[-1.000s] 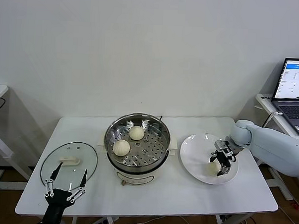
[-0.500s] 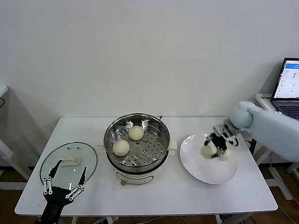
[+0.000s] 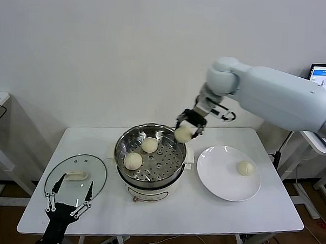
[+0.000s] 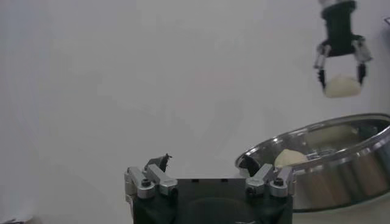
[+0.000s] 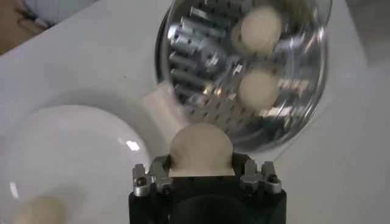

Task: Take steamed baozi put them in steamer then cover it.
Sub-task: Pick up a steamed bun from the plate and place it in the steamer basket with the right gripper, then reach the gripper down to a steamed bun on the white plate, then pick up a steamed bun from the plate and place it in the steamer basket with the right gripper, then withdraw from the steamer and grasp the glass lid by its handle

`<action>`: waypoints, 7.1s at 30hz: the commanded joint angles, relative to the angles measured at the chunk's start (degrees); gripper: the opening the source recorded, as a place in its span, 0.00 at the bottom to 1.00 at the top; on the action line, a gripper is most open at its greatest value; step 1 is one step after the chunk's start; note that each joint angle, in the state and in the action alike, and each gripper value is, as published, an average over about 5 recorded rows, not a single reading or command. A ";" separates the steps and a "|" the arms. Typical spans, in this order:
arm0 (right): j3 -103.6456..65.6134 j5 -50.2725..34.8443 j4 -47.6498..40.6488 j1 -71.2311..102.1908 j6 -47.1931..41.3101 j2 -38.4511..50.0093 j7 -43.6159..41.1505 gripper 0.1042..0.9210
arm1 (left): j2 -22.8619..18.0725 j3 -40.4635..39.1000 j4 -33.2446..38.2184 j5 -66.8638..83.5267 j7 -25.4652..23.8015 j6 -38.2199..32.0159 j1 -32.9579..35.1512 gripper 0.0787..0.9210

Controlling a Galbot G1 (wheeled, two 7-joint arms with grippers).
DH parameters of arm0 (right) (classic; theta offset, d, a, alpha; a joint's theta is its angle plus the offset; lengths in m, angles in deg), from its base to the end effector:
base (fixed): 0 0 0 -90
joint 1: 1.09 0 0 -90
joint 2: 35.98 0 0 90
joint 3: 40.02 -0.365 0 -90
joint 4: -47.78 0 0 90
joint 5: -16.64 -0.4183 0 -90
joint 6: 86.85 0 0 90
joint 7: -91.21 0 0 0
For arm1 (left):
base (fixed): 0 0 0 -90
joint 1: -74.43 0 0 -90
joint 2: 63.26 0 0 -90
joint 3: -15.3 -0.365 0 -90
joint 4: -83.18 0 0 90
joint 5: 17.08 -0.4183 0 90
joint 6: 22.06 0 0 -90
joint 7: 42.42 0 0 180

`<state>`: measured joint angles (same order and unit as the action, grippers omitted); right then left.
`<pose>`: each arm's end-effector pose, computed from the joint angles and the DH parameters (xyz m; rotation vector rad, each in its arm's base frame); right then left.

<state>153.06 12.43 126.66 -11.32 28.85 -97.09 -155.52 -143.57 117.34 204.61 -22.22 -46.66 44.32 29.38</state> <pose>0.5906 0.1347 0.0122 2.0866 -0.5674 2.2741 0.1536 0.0981 -0.3402 0.1406 2.9157 0.5347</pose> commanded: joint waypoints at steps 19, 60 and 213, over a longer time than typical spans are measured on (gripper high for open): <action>1.32 18.71 2.27 10.41 11.22 -11.50 1.84 0.71 | -0.73 0.76 0.10 0.70 0.16 -0.65 0.13 0.88; -12.26 -12.77 -15.69 7.45 -27.58 14.03 -5.49 0.88 | -0.04 0.26 -0.43 1.13 0.39 0.01 -1.29 0.88; -7.25 -30.80 -0.40 6.95 -24.65 3.19 39.32 0.88 | 0.94 1.64 -0.85 -0.39 1.58 -0.68 -2.50 0.88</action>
<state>157.48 -9.14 118.78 -6.33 -5.34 -103.68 -147.23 -142.96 119.05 203.84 -21.01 -45.32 43.54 27.28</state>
